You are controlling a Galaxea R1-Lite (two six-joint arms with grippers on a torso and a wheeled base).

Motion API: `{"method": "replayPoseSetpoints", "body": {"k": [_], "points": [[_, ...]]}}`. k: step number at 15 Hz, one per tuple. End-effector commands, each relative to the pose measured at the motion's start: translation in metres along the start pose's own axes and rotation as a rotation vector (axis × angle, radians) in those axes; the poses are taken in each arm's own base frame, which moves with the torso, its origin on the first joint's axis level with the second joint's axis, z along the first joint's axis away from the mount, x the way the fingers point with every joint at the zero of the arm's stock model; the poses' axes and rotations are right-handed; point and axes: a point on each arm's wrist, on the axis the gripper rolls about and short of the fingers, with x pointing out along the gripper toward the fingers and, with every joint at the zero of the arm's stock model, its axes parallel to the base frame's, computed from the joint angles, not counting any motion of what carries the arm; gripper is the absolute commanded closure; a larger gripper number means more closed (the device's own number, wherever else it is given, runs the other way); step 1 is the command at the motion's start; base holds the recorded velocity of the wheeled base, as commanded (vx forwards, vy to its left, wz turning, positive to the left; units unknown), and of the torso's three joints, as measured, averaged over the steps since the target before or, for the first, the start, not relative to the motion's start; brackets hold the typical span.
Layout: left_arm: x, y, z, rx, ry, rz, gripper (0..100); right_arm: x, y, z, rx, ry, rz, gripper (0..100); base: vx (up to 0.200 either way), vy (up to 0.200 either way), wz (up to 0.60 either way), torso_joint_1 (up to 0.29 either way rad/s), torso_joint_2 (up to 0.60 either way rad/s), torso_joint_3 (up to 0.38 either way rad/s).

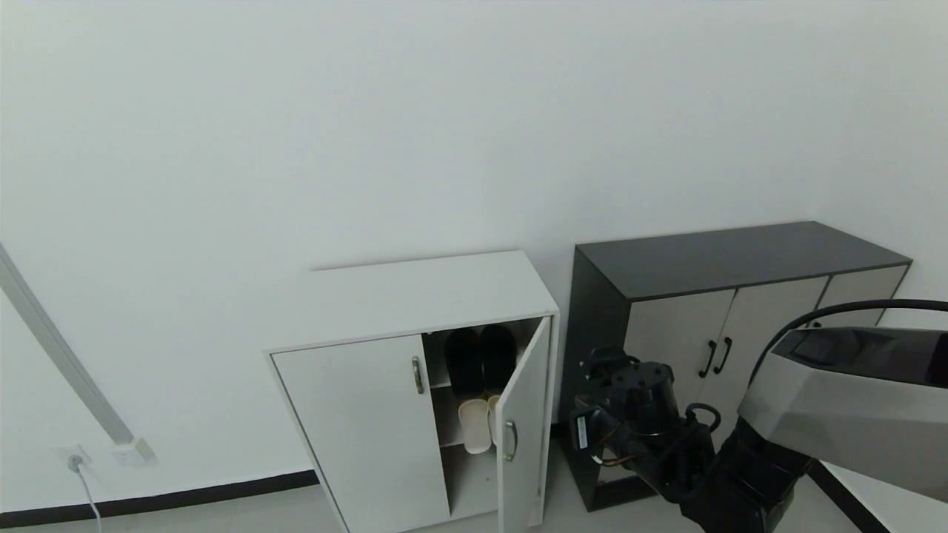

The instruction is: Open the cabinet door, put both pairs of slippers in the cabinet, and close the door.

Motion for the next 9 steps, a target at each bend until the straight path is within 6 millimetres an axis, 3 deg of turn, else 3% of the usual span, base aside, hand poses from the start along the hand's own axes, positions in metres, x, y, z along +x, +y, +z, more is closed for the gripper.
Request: {"method": "replayPoseSetpoints", "body": {"k": [1,4,9], "points": [[0.0001,0.0000,0.0000,0.000,0.002,0.000,100,-0.0039,0.0014,-0.0016,-0.014,0.007,0.006,100,0.000,0.000,0.00,0.000,0.00,0.000],[0.0001,0.0000,0.0000,0.000,0.002,0.000,100,-0.0071,0.0062,-0.0053,-0.025,0.018,0.020,100,0.000,0.000,0.00,0.000,0.00,0.000],[0.0001,0.0000,0.0002,0.000,0.000,0.000,100,-0.0092,0.0076,-0.0093,-0.031,0.033,0.043,100,0.000,0.000,0.60,0.002,0.01,0.000]]}}
